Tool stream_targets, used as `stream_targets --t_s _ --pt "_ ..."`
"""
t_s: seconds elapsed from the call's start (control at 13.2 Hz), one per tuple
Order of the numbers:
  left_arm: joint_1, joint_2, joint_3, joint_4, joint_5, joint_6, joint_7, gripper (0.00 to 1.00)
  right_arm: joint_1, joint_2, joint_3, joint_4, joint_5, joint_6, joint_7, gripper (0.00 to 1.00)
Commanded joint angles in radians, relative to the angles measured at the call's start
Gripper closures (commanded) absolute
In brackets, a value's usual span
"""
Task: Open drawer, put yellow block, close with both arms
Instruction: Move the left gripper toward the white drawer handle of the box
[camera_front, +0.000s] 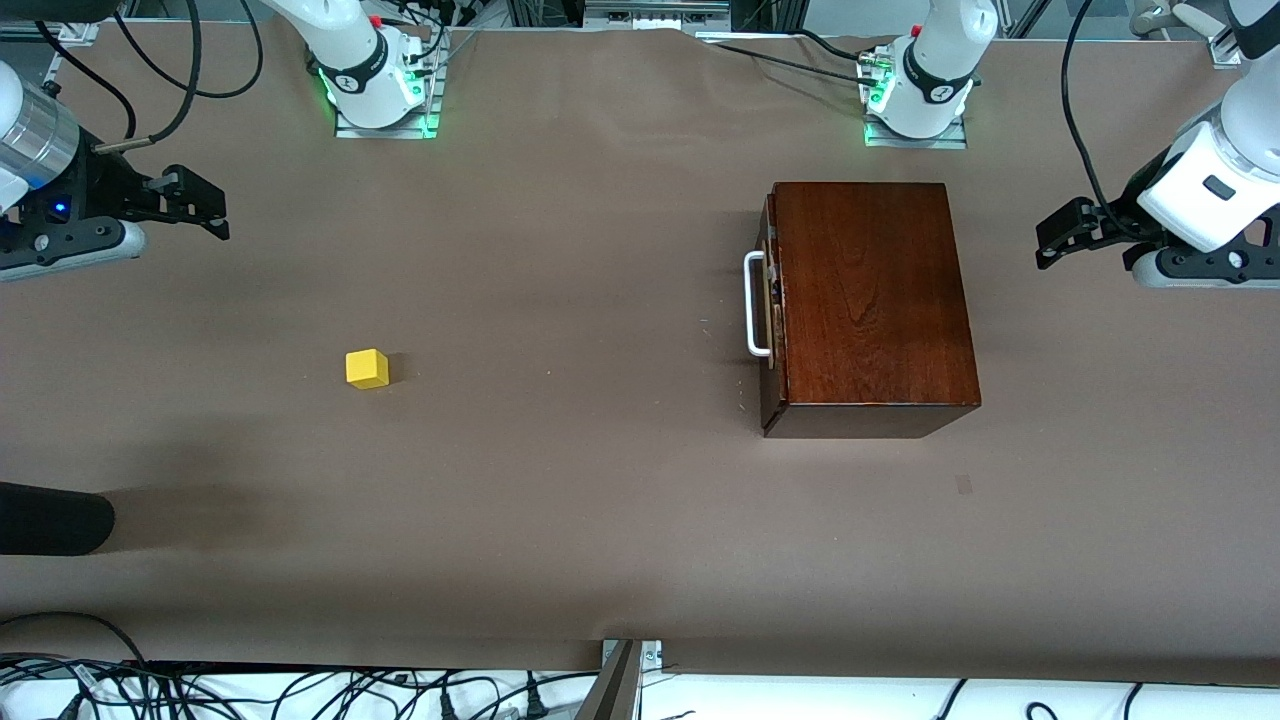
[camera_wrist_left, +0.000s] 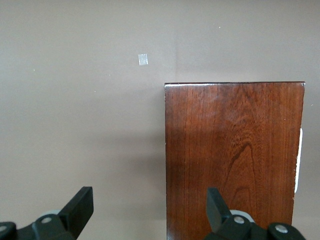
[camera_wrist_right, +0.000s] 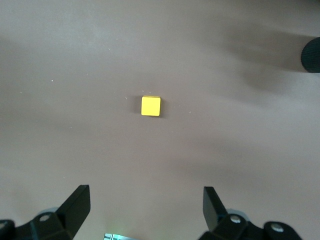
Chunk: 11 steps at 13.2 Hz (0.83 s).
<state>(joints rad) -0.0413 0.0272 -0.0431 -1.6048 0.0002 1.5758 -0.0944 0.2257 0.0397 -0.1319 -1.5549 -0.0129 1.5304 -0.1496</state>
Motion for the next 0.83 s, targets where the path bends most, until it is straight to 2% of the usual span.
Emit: stream_targets --t_s 0.0,0.76 --pt "0.006 0.028 0.006 0.040 0.001 -0.022 0.007 0.00 -0.003 -0.007 0.002 0.015 0.016 -0.024 0.016 0.00" --pt "0.004 0.054 0.006 0.057 0.012 -0.054 -0.010 0.00 -0.003 -0.007 0.005 0.018 0.018 -0.021 0.018 0.00"
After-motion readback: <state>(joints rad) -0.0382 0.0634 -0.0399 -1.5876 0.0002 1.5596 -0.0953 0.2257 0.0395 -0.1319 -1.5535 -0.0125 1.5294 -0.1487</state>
